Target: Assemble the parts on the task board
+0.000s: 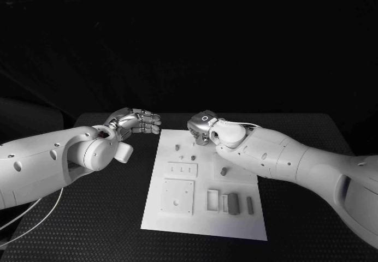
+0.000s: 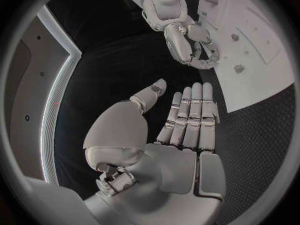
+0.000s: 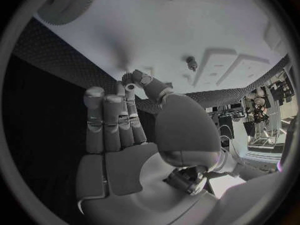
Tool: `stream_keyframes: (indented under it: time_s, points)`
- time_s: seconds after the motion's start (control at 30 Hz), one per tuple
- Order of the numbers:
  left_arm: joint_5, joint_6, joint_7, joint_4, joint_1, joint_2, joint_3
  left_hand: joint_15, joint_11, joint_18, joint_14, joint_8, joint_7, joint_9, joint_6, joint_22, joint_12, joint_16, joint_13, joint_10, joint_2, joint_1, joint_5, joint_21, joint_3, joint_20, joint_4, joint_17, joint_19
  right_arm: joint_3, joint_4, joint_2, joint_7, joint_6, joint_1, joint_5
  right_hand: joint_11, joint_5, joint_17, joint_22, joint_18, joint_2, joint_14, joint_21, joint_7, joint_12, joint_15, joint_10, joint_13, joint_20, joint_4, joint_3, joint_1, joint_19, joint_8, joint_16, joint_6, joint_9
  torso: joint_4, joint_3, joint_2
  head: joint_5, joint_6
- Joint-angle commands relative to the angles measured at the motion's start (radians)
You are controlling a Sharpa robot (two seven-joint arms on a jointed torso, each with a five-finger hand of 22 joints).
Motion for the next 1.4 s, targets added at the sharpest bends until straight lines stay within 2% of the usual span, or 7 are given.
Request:
stream_keyframes:
  time_s: [0.03, 0.27, 0.47, 1.1, 1.4]
  points:
    - [0.003, 0.012, 0.007, 0.0, 0.002, 0.002, 0.001, -0.001, -0.001, 0.016, 0.008, -0.004, 0.017, -0.001, -0.001, -0.001, -0.004, -0.005, -0.001, 0.005, 0.002, -0.011, 0.003, -0.006, -0.006, 0.001, 0.001, 0.002, 0.008, -0.001, -0.001, 0.003, 0.004, 0.014, -0.002, -0.003, -0.024, 0.003, 0.0, 0.022, 0.107, 0.012, 0.0, 0.007, 0.001, 0.002, -0.007, 0.061, 0.077, -0.005, -0.001, 0.006, 0.0, -0.004, 0.002, 0.003, 0.006, 0.002, 0.0016, 0.0014, -0.001, 0.002, 0.0]
    - [0.003, 0.012, 0.007, 0.001, 0.003, 0.002, 0.001, -0.001, -0.001, 0.016, 0.008, -0.004, 0.016, -0.001, -0.001, -0.001, -0.005, -0.005, -0.001, 0.006, 0.001, -0.011, 0.003, -0.007, -0.006, 0.001, 0.001, 0.002, 0.008, -0.001, -0.004, 0.007, 0.004, 0.005, -0.002, -0.003, -0.024, 0.003, -0.001, 0.022, 0.107, 0.012, 0.0, 0.008, 0.001, 0.002, -0.007, 0.061, 0.077, -0.005, -0.001, 0.007, -0.001, -0.004, 0.001, 0.004, 0.006, 0.002, 0.002, -0.0008, -0.001, 0.003, 0.0]
    - [0.003, 0.012, 0.006, 0.001, 0.005, 0.001, 0.001, -0.001, -0.001, 0.016, 0.008, -0.004, 0.016, -0.001, 0.0, -0.001, -0.005, -0.005, -0.001, 0.006, 0.001, -0.011, 0.003, -0.007, -0.006, 0.001, 0.0, 0.002, 0.008, -0.001, -0.003, 0.006, -0.007, -0.016, -0.002, -0.008, -0.024, 0.003, -0.001, 0.022, 0.107, 0.012, 0.0, 0.008, 0.001, 0.001, -0.007, 0.061, 0.078, -0.005, -0.001, 0.007, 0.0, -0.005, 0.001, 0.004, 0.006, 0.002, 0.0017, -0.0003, -0.001, 0.004, 0.0]
    - [0.003, 0.015, 0.004, 0.004, 0.008, 0.001, 0.001, -0.001, -0.001, 0.016, 0.008, -0.005, 0.016, -0.001, 0.0, -0.001, -0.007, -0.006, -0.002, 0.007, 0.001, -0.011, 0.003, -0.008, -0.006, 0.001, 0.001, 0.002, 0.008, -0.001, -0.017, 0.009, -0.011, -0.021, -0.002, -0.01, -0.024, 0.003, -0.001, 0.022, 0.107, 0.013, 0.0, 0.01, 0.0, 0.0, -0.007, 0.062, 0.08, -0.005, -0.001, 0.008, 0.001, -0.005, 0.0, 0.005, 0.007, 0.003, 0.0025, -0.0001, 0.001, 0.006, 0.002]
    - [0.003, 0.014, 0.004, 0.006, 0.011, 0.003, 0.001, -0.001, -0.001, 0.016, 0.008, -0.005, 0.016, -0.001, 0.0, -0.001, -0.007, -0.006, -0.002, 0.007, 0.001, -0.011, 0.003, -0.008, -0.007, 0.001, 0.001, 0.002, 0.009, -0.001, -0.024, 0.015, -0.005, -0.021, -0.002, -0.007, -0.024, 0.003, -0.001, 0.022, 0.107, 0.013, -0.001, 0.01, 0.0, -0.001, -0.007, 0.062, 0.081, -0.005, -0.001, 0.008, 0.001, -0.005, -0.001, 0.006, 0.008, 0.004, 0.0009, 0.0002, 0.001, 0.01, 0.0]
